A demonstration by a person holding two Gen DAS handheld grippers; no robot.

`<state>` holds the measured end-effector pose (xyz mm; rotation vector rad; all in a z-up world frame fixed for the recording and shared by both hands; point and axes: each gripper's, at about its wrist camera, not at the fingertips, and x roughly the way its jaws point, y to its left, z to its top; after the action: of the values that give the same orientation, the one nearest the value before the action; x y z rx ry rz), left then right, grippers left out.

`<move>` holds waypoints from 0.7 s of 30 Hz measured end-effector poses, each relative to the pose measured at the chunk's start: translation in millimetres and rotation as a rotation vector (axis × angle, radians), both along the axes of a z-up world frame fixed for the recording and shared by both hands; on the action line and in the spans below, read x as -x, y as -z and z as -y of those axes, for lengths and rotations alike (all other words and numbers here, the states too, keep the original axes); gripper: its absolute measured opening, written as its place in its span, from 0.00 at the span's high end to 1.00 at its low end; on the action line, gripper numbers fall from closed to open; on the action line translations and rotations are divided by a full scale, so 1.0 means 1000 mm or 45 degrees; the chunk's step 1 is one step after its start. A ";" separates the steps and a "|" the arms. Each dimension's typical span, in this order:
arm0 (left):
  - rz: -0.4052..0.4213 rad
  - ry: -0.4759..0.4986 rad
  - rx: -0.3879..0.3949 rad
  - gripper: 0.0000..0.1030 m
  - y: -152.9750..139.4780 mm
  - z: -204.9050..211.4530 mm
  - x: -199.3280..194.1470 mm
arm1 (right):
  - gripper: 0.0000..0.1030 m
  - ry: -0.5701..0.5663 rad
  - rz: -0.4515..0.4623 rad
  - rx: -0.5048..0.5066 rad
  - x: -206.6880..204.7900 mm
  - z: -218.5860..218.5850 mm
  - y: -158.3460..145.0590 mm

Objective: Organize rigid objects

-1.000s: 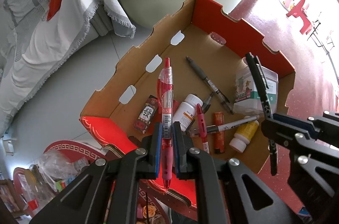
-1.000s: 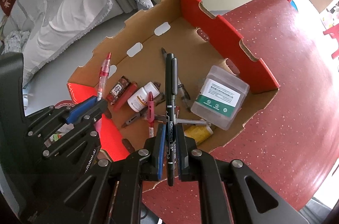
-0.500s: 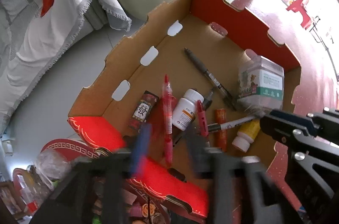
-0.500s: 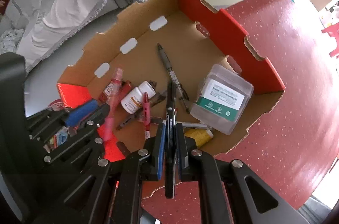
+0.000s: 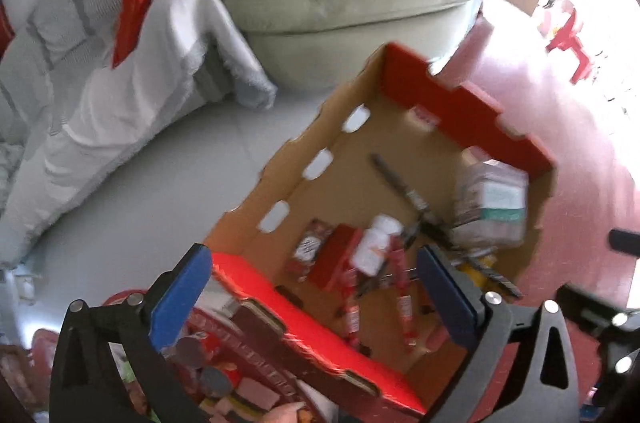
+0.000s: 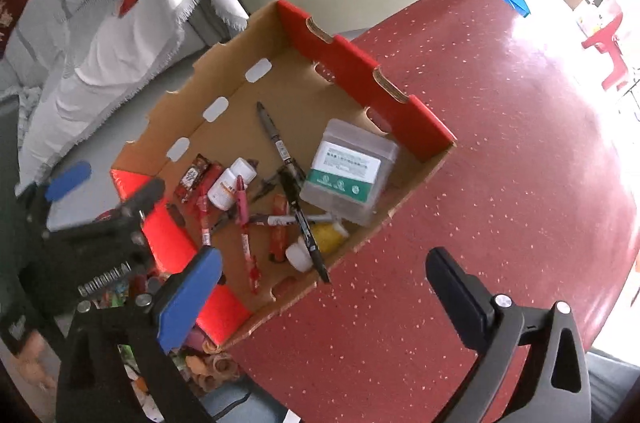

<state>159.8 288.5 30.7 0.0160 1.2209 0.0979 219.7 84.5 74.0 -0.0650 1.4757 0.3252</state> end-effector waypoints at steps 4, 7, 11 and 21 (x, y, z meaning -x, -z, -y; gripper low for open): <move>-0.094 -0.008 0.068 0.01 -0.001 0.003 -0.004 | 0.00 0.012 0.019 -0.021 0.012 0.008 -0.011; -0.114 -0.013 -0.008 0.01 -0.003 0.009 -0.001 | 0.00 -0.022 0.031 0.007 0.017 0.004 -0.018; -0.145 0.001 -0.028 0.01 -0.002 0.014 0.003 | 0.00 -0.041 0.043 0.027 0.020 0.002 -0.024; -0.149 -0.023 -0.039 0.01 -0.005 0.007 0.011 | 0.00 -0.081 0.048 0.015 0.020 -0.011 -0.030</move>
<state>148.6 281.9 35.6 0.0380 1.3364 0.1325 199.8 95.9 104.4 -0.1271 1.4402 0.3652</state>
